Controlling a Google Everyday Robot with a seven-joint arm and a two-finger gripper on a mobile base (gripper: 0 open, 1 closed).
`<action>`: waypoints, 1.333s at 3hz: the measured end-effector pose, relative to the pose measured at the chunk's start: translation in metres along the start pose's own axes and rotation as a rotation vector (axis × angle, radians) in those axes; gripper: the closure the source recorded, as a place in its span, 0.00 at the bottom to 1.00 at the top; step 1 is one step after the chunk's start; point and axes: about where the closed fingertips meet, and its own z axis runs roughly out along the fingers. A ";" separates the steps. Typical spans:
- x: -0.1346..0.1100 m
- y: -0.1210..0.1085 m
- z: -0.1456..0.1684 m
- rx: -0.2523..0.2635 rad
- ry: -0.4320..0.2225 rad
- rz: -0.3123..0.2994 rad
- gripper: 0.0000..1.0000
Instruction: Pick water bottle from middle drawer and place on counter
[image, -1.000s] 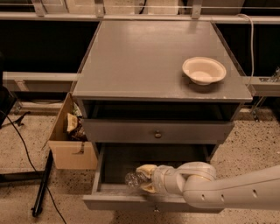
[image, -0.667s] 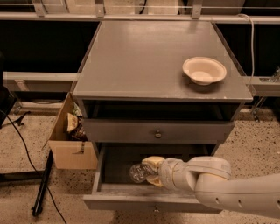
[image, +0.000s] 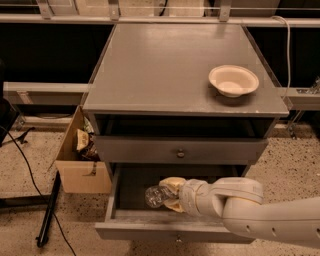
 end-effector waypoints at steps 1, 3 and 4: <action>-0.018 -0.013 -0.009 0.022 -0.044 0.021 1.00; -0.070 -0.052 -0.053 0.063 -0.107 0.094 1.00; -0.080 -0.102 -0.090 0.144 -0.108 -0.010 1.00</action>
Offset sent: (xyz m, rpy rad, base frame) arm -0.0271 0.0216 0.0910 0.1687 0.0961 -0.0132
